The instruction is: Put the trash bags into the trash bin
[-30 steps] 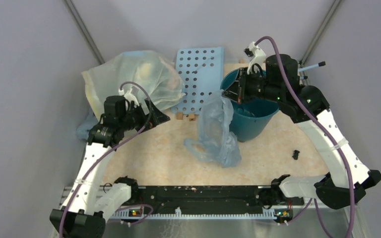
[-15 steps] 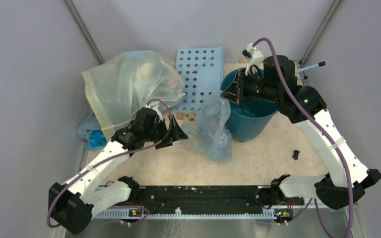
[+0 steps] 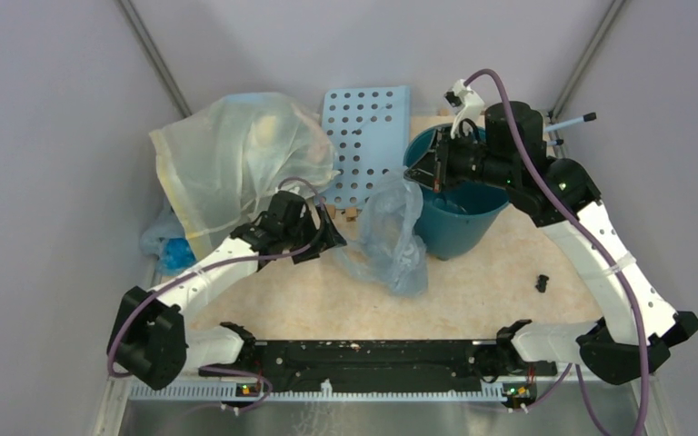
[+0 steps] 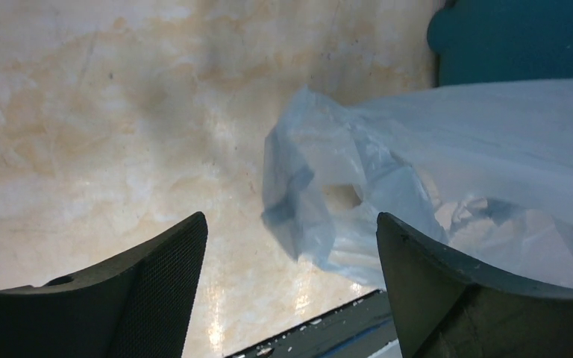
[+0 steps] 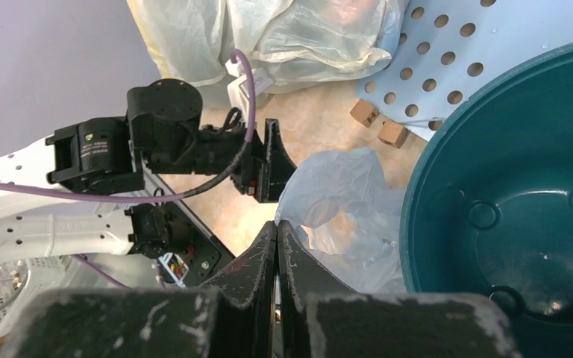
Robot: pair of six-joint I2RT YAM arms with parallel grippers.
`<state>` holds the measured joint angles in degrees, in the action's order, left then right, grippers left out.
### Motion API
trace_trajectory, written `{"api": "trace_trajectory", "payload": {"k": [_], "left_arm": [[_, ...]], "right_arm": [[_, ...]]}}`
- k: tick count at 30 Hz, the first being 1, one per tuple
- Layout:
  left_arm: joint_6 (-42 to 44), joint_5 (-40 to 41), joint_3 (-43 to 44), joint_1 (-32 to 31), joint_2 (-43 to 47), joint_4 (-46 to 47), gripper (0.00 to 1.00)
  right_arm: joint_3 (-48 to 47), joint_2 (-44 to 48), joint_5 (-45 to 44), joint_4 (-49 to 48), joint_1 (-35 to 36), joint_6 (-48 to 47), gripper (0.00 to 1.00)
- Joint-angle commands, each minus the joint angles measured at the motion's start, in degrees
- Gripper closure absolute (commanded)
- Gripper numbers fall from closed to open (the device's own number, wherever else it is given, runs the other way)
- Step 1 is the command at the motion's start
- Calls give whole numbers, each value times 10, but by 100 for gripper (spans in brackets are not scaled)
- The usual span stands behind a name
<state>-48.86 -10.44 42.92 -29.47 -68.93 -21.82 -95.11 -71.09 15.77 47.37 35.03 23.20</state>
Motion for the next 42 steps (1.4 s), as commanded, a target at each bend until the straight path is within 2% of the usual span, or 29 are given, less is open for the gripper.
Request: {"api": "trace_trajectory", "payload": {"k": [1, 3, 6, 9, 13, 16, 20, 23, 26, 29, 32, 34, 37, 39, 42], "left_arm": [[15, 22, 32, -1, -37, 49, 14], [14, 8, 30, -1, -52, 63, 21], [6, -17, 12, -1, -60, 104, 41], [-3, -17, 2, -1, -55, 99, 58], [7, 32, 3, -1, -20, 41, 99], [35, 108, 46, 16, 13, -69, 100], [81, 231, 125, 60, 76, -205, 100], [108, 256, 167, 128, 124, -260, 100], [124, 243, 193, 192, 155, -290, 100], [136, 206, 214, 202, 166, -296, 100], [169, 100, 227, 202, 180, -247, 100], [178, 20, 235, 202, 186, -208, 100], [165, -78, 245, 201, 178, -163, 100], [150, -112, 255, 202, 165, -156, 100], [135, -128, 262, 201, 152, -157, 100]], "right_arm": [[-8, 20, 5, -22, 2, 2, 100], [-10, 18, 5, -19, 2, -1, 100], [-6, 21, 1, -16, 2, -1, 100], [0, 25, -13, -19, 2, 4, 100], [1, 25, -34, -14, 2, 6, 100], [-9, 22, -76, 10, 2, -5, 100], [-38, 17, -225, 74, 2, -3, 100], [-39, 17, -337, 104, 2, 17, 100], [-36, 16, -379, 110, 1, 29, 100], [-31, 15, -340, 93, 1, 22, 100], [-17, 14, -251, 61, 1, 5, 98], [-13, 6, -180, 54, 2, -9, 86], [-14, -22, -86, 61, 2, -28, 62], [-14, -40, -54, 67, 3, -37, 54], [-11, -42, -52, 49, 29, -58, 47]]}}
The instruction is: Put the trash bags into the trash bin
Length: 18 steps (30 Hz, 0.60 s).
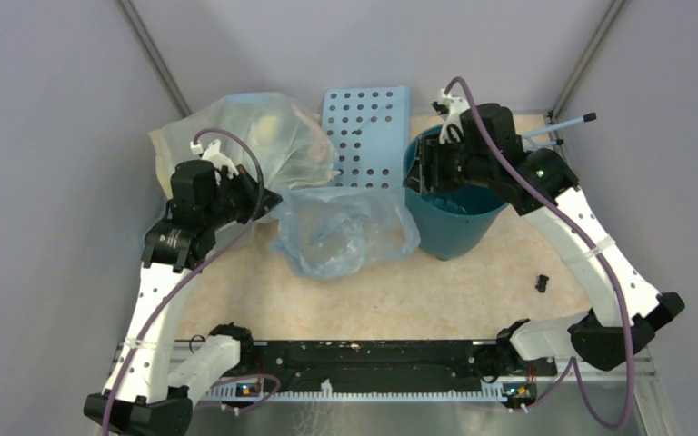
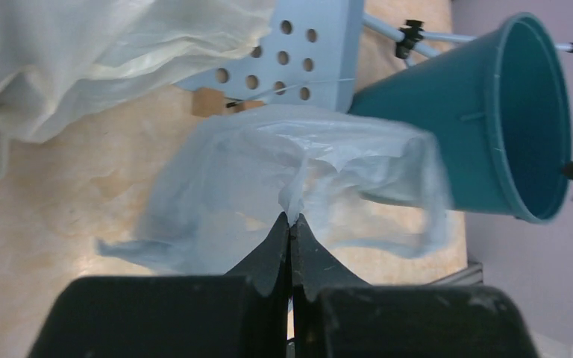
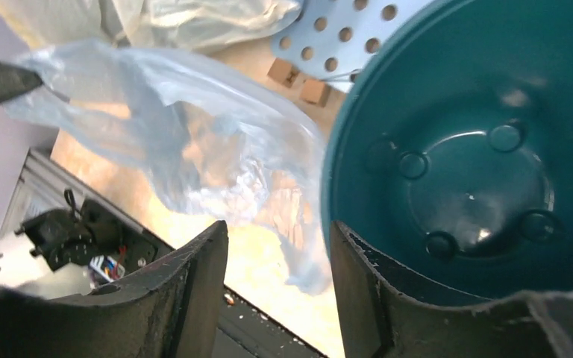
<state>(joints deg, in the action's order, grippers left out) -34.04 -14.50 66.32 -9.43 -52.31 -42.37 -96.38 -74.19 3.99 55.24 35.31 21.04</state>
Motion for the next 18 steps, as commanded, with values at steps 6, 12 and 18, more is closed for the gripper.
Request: {"api": "trace_trajectory", "payload": {"k": [6, 12, 18], "left_arm": [[-16, -103, 10, 1, -38, 31, 100], [-9, -114, 8, 2, -70, 0, 100], [12, -122, 22, 3, -79, -22, 100]], "right_arm": [[27, -18, 10, -128, 145, -68, 56], [221, 9, -156, -402, 303, -103, 100], [439, 9, -116, -731, 319, -168, 100]]}}
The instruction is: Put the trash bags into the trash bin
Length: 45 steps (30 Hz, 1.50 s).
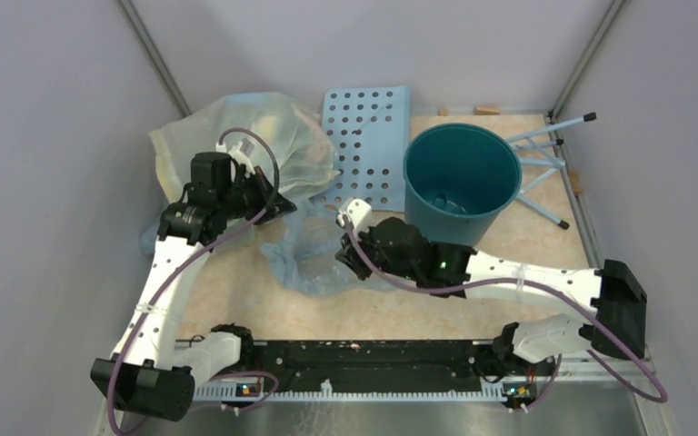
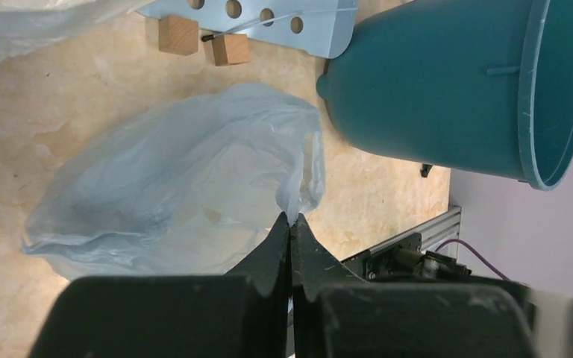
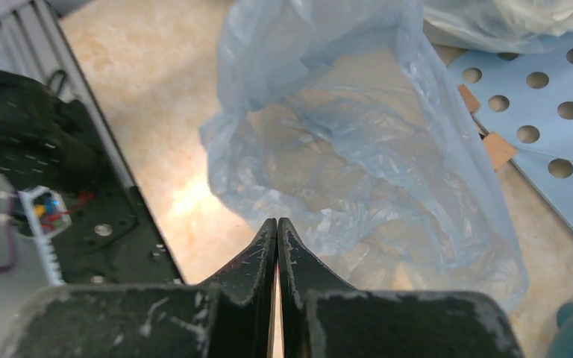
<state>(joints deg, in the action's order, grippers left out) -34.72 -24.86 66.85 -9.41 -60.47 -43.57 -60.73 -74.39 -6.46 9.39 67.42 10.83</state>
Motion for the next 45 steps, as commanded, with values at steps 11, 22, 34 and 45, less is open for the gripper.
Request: {"api": "trace_trajectory", "payload": {"k": [11, 22, 34, 45], "left_arm": [[4, -46, -16, 2, 27, -19, 100], [-12, -80, 26, 3, 26, -46, 100], [-165, -265, 82, 3, 14, 116, 100], [-469, -422, 145, 3, 18, 568, 100]], "right_arm": [[149, -184, 37, -556, -9, -82, 100], [152, -338, 110, -654, -50, -32, 100], [160, -394, 105, -610, -36, -17, 100], [185, -354, 101, -595, -41, 30, 100]]}}
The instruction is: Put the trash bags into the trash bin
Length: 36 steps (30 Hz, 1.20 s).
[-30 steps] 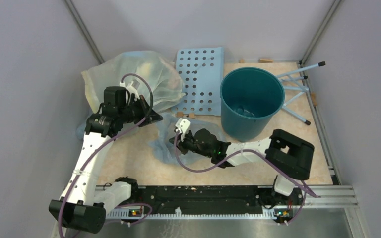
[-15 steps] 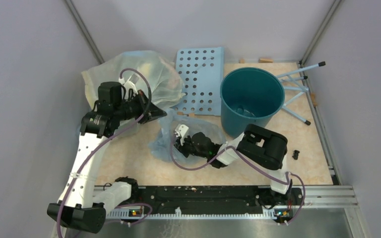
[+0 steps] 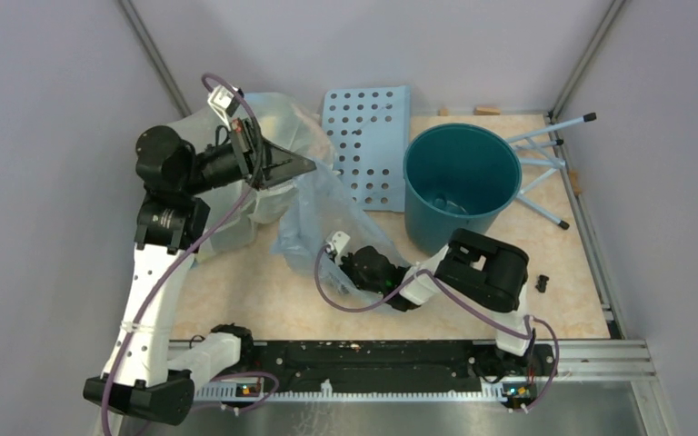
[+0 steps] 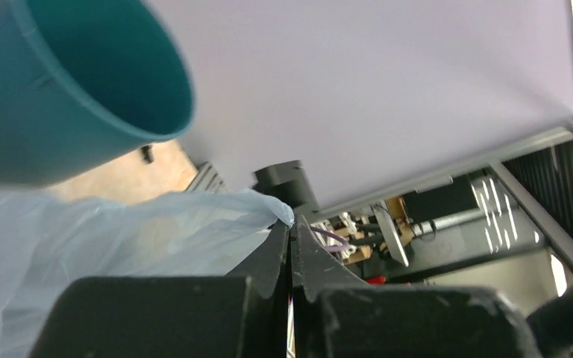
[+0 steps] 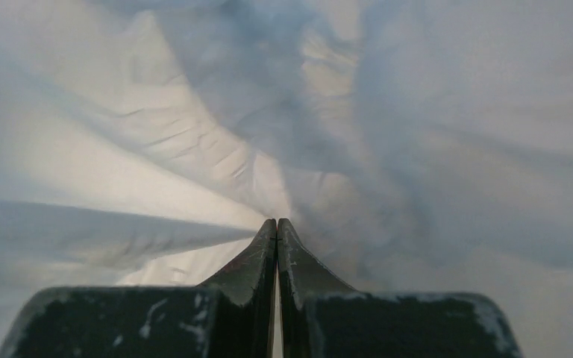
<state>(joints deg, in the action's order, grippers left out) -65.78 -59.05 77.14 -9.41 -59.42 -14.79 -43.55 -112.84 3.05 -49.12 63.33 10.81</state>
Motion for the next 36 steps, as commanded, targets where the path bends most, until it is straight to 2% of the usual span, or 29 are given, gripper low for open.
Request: {"api": "trace_trajectory", "payload": {"k": [1, 2, 4, 8, 9, 13, 19, 21, 23, 25, 28, 31, 33, 36], "left_arm": [[-186, -88, 53, 3, 6, 313, 100], [-195, -96, 67, 2, 2, 324, 100], [-166, -117, 96, 3, -2, 287, 100], [10, -115, 131, 2, 4, 35, 100], [34, -109, 124, 2, 9, 2, 100], [53, -103, 85, 3, 40, -13, 100], [135, -92, 112, 3, 35, -124, 100], [145, -90, 112, 3, 35, -136, 100], [141, -94, 111, 2, 36, -130, 100], [109, -110, 111, 2, 40, -93, 100], [14, -139, 106, 3, 49, 41, 100], [-106, -158, 112, 2, 50, 218, 100], [-138, -170, 133, 3, 44, 255, 100], [-139, -183, 160, 2, 40, 270, 100]], "right_arm": [[15, 32, 7, -9, -2, 34, 100], [17, 34, 6, -6, -2, 36, 100], [17, 40, 4, 0, -2, 38, 100], [10, 67, -8, 21, -2, 30, 100], [5, 76, -12, 31, -2, 24, 100], [-24, 115, -26, 73, -2, -3, 100], [-53, 172, -41, 114, -2, -30, 100], [-62, 185, -48, 127, -2, -39, 100], [-73, 191, -68, 144, -2, -48, 100], [-92, 187, -131, 173, -2, -56, 100], [-125, 166, -220, 237, -4, -71, 100], [-128, 163, -260, 252, -12, -67, 100], [-125, 164, -265, 260, -18, -59, 100], [-128, 166, -274, 286, -25, -38, 100]]}}
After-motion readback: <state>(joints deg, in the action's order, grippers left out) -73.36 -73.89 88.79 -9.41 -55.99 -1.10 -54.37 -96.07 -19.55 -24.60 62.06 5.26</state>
